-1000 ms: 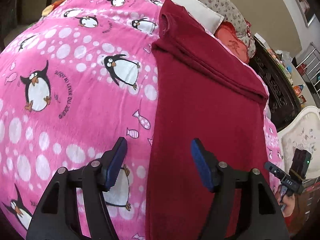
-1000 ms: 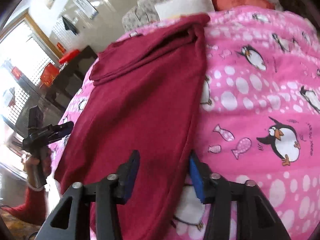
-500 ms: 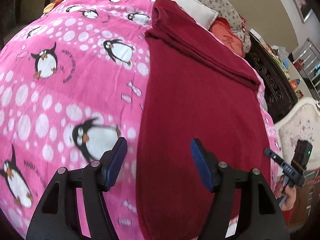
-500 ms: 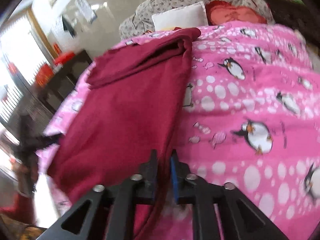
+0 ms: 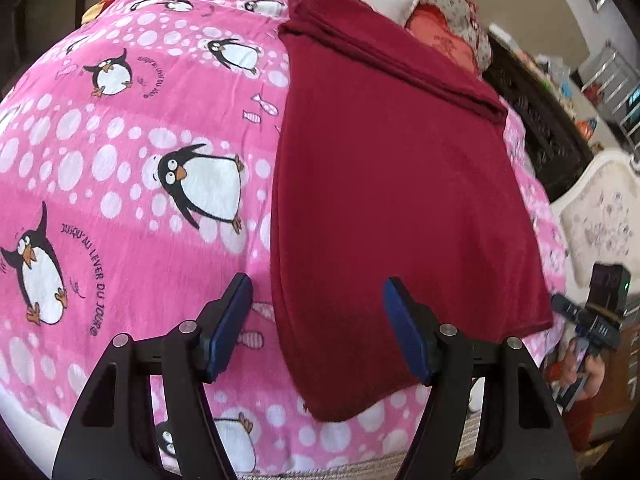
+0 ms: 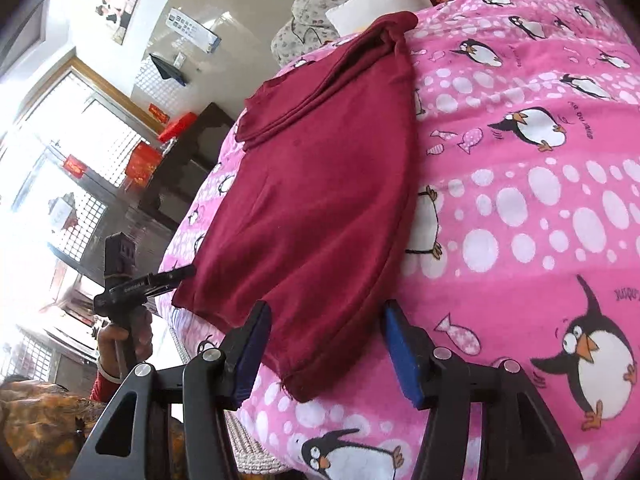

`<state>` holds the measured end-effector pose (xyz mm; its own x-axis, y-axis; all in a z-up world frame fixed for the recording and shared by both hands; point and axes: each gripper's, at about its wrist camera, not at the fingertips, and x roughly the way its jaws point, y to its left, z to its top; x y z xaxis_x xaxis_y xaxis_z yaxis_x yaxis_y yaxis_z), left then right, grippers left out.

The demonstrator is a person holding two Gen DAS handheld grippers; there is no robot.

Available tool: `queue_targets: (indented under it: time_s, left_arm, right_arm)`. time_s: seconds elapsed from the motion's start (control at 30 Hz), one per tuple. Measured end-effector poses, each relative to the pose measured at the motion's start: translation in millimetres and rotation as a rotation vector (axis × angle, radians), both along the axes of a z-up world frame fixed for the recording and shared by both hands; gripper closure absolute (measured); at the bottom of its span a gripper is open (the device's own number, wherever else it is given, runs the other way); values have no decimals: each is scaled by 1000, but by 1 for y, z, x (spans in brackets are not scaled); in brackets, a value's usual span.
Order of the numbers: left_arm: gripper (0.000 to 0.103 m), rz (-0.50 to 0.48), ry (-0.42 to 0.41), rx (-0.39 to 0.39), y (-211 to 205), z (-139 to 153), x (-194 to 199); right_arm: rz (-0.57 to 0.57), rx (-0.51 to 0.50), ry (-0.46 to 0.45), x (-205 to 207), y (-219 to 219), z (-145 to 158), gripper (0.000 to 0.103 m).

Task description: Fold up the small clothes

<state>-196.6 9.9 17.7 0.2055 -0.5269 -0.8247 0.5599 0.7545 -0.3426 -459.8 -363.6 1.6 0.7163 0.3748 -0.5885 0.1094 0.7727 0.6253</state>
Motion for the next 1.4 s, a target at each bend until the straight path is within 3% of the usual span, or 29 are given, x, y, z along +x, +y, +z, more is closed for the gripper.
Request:
queue_targets:
  time_s: [0.17, 0.2, 0.23, 0.3, 0.37, 0.4, 0.43, 0.5, 0.57, 0.67, 0.73, 0.9, 1.03, 1.17, 1.3, 1.37, 1.4]
  left_arm:
    - [21, -26, -17, 22, -12, -2, -5]
    - [21, -36, -27, 40, -15, -2, -6]
    - [21, -50, -37, 55, -17, -3, -8]
    - [21, -81, -63, 72, -23, -4, -12]
    - [22, -89, -77, 71, -22, -5, -14]
    - [35, -97, -80, 70, -21, -4, -16]
    - [61, -101, -75, 66, -21, -2, -16]
    - [94, -127, 14, 7, -18, -4, -10]
    - [94, -145, 97, -54, -16, -8, 2]
    - [94, -163, 116, -96, -21, -3, 13]
    - [95, -176, 127, -167, -25, 12, 25]
    - [95, -160, 20, -302, -43, 71, 80]
    - [95, -125, -52, -358, -79, 110, 146]
    - [95, -63, -94, -352, -112, 120, 215]
    - [95, 63, -101, -294, -152, 103, 278]
    - [95, 90, -89, -276, -168, 94, 298]
    - [95, 81, -68, -275, -172, 90, 305]
  right_arm:
    - [8, 114, -58, 3, -12, -13, 50]
    - [6, 132, -68, 4, -13, -16, 59]
    - [17, 138, -74, 7, -11, -20, 76]
    - [62, 115, -54, 15, -2, -28, 88]
    - [90, 121, -63, 20, 3, -33, 92]
    - [100, 136, -63, 21, 3, -33, 93]
    - [112, 163, -73, 23, 2, -30, 93]
    - [135, 222, -119, 24, -1, -21, 94]
    - [158, 250, -172, 29, -3, -8, 94]
    - [193, 254, -251, 47, -6, 17, 94]
    - [206, 246, -288, 63, -12, 34, 94]
    - [201, 184, -376, 110, -36, 76, 94]
    - [120, 207, -434, 162, -80, 100, 94]
    - [-20, 179, -406, 224, -130, 103, 94]
    - [-186, 148, -320, 291, -171, 80, 94]
    - [-223, 162, -281, 319, -182, 68, 93]
    - [-231, 154, -238, 328, -187, 60, 88]
